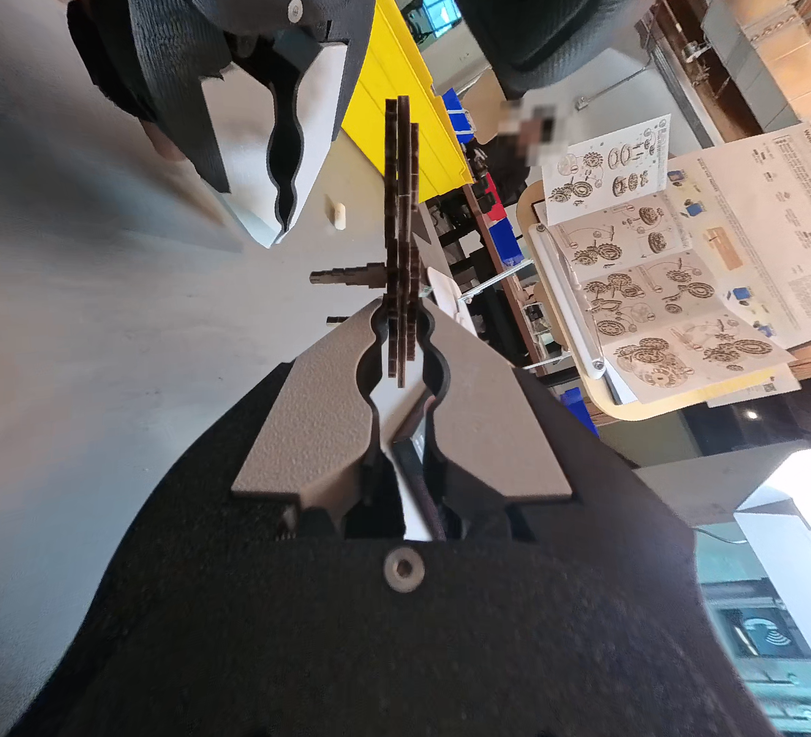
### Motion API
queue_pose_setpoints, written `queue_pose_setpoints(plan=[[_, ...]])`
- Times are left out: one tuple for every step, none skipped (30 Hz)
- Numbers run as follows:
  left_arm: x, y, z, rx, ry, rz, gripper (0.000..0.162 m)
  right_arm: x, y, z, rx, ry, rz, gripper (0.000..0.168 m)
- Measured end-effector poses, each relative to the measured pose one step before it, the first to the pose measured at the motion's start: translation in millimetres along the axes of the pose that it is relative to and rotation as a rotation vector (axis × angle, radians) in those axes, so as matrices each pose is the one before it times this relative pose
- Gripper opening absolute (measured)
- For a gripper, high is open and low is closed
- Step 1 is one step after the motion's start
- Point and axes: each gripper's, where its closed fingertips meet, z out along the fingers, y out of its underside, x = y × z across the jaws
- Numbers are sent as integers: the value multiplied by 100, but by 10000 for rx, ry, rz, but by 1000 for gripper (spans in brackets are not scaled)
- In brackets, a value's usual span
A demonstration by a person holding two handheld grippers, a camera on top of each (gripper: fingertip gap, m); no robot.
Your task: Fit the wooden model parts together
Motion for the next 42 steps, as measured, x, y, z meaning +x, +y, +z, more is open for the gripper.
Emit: queue_pose_setpoints(plan=[[47,8,-12,-7,27,5,0,-134,-13,32,10,-113,177,10],[19,24,-5,-8,5,21,0,-83,-42,9,29,-80,161,10],[8,10,-3,-5,1,15,0,1,-4,28,3,-15,95,10],[5,-10,-9,8,4,0,0,-1,-29,34,8,-23,84,10],[-4,-41,-26,14,1,-1,0,-36,-38,26,28,-42,110,10],[-11,-23,-22,10,-1,1,0,-29,-29,9,31,-36,86,10],[6,-24,-29,10,2,0,0,-29,12,17,6,-17,33,10],[21,-22,-11,15,7,2,0,-17,77,27,-29,0,-14,10],[26,-15,-22,9,5,9,0,-24,110,23,-40,3,-34,10],[28,1,0,-1,-2,16,0,-24,82,30,-26,4,-39,10],[35,15,-3,-6,9,16,0,24,59,-1,-22,35,-55,10],[68,22,20,-12,29,8,0,41,23,3,-11,47,-94,10],[71,46,22,-21,31,5,0,6,-6,-9,5,38,-127,10],[40,49,20,-23,11,9,0,-39,-7,-1,-2,26,-142,10],[13,39,24,-18,3,6,0,-59,22,6,-15,18,-147,10],[23,33,14,-20,20,-4,0,-38,22,2,-23,35,-183,10],[34,16,-8,-11,21,-6,0,-24,-7,-10,-10,57,-204,10],[16,0,-4,-5,7,2,0,-24,-51,-23,7,41,-170,10],[6,-1,-7,-1,-1,7,0,-26,-78,-21,23,31,-141,10],[11,-22,-1,9,-2,8,0,9,-54,-13,3,43,-161,10],[8,-20,-19,13,-8,9,0,18,-30,-20,-7,63,-204,10],[-4,-21,-1,9,-10,13,0,8,-15,-19,-12,55,-211,10],[7,-1,-1,7,-6,10,0,1,-7,-11,-25,54,-217,10],[-5,-10,5,7,-2,4,0,23,12,-7,-31,66,-212,10],[8,-6,-1,-1,2,2,0,16,4,-2,-23,41,-155,10],[12,7,6,-2,7,2,0,0,8,7,-16,16,-79,10],[18,-1,2,3,3,4,0,2,7,2,-14,15,-39,10],[15,9,7,-1,0,10,0,-16,1,5,-3,0,-23,10],[-5,2,-5,2,-4,6,0,-5,1,-13,-7,3,-22,10],[6,4,-3,6,3,-5,0,-2,-8,-6,-5,14,-39,10],[11,-9,5,7,6,-4,0,-33,-27,3,1,1,-40,10],[-3,2,-1,8,0,1,0,-29,-27,-8,0,-6,-31,10],[12,23,8,-1,4,1,0,-34,-21,-6,0,0,-40,10],[21,16,2,-8,10,-2,0,-25,-15,-3,-1,-2,-38,10],[8,29,9,-9,5,2,0,-18,-2,0,-5,3,-33,10],[-12,14,-5,-8,-15,11,0,-11,-1,-4,-8,2,-32,10],[-37,13,-5,-7,-30,18,0,-29,-6,2,-2,-7,-36,10],[-33,-3,-6,1,-25,14,0,-34,7,9,-8,0,-56,10],[0,12,7,0,1,0,0,-24,6,0,-18,23,-108,10],[24,23,16,-8,16,-6,0,-34,-2,17,-11,21,-139,10],[0,49,30,-10,6,2,0,-51,-17,5,-6,10,-125,10],[2,28,41,-4,7,5,0,-54,11,20,-9,2,-80,10]])
